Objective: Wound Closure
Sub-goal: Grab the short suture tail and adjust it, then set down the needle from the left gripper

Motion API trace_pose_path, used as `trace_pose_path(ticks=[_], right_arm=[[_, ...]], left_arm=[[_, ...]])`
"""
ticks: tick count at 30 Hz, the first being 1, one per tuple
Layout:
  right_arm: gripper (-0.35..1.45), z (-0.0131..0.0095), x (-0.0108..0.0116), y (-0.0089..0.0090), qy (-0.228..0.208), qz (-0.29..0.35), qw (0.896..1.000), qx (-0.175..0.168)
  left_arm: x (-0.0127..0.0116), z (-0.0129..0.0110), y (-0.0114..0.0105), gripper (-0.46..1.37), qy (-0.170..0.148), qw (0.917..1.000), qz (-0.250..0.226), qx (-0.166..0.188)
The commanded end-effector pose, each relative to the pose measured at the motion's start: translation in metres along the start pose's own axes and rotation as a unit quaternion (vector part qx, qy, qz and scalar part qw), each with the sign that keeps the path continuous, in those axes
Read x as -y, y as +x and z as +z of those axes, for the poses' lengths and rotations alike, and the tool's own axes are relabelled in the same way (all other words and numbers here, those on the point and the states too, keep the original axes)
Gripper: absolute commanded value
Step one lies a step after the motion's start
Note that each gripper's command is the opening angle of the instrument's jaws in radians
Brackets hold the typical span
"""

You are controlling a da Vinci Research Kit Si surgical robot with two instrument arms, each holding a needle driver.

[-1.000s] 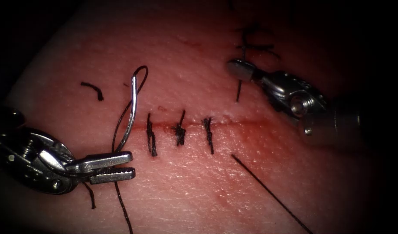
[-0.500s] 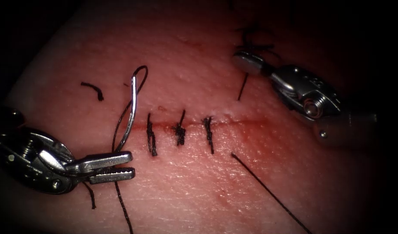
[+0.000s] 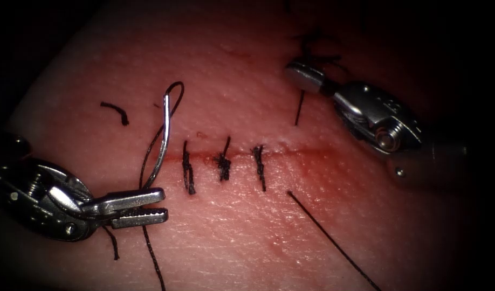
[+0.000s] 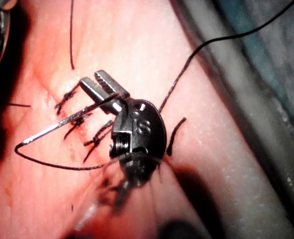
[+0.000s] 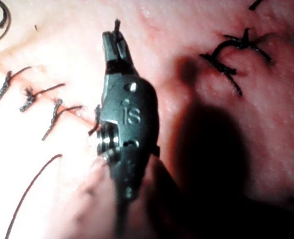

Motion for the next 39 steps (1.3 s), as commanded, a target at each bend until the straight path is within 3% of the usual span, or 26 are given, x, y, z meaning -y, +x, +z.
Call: trace_pose_path(ticks=[1, 5, 8, 28, 39], right_arm=[[0.74, -0.0001, 0.0, 0.0001, 0.001, 0.002, 1.0, 0.0], [1.12, -0.0004, 0.0, 0.0002, 0.003, 0.002, 1.0, -0.001], [1.18, -0.0008, 0.0002, 0.0, 0.005, 0.002, 1.0, -0.001], [1.22, -0.0035, 0.0, -0.0008, 0.02, -0.02, 0.999, 0.017], [1.18, -0.0056, 0.0024, -0.001, 0.033, -0.035, 0.998, 0.044]], left_arm=[[0.0001, 0.0, 0.0, -0.35, -0.002, 1.0, 0.003, 0.001], [0.0003, -0.0002, -0.0001, -0.35, -0.002, 1.0, 0.002, 0.003], [0.0005, -0.0003, -0.0001, -0.35, -0.003, 1.0, 0.005, 0.005], [0.0019, -0.001, -0.0001, -0.35, 0.004, 0.9999, 0.005, 0.008], [0.0057, -0.0008, -0.0019, -0.35, 0.009, 0.9998, 0.002, 0.016]])
